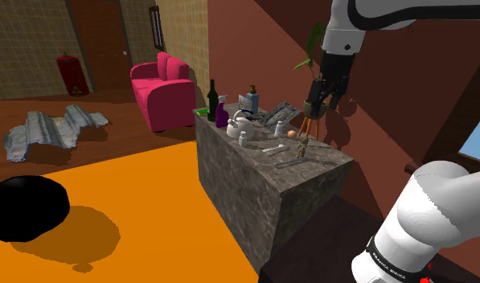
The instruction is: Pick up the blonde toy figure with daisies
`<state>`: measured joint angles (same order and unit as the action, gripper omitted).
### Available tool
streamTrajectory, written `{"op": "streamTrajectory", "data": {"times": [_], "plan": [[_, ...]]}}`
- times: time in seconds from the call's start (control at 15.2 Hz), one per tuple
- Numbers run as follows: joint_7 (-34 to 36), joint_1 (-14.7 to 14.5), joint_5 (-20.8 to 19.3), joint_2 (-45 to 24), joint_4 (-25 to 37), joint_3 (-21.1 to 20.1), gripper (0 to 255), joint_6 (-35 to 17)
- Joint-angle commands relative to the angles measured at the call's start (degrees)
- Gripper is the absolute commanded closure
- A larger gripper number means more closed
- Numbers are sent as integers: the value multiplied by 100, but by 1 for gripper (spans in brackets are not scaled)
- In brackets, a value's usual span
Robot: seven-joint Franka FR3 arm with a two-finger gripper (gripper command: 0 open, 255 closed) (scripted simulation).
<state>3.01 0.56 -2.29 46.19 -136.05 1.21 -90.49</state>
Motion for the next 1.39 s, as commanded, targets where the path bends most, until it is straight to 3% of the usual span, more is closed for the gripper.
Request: {"op": "streamTrajectory", "data": {"times": [0.0, 0.73, 1.32], "plan": [[0, 0, 0, 0, 0, 0, 0, 0], [-1207, 298, -575, -1381, -121, 1137, 0, -1458], [-2274, 388, -515, -3077, 457, 2002, 0, -2529]]}}
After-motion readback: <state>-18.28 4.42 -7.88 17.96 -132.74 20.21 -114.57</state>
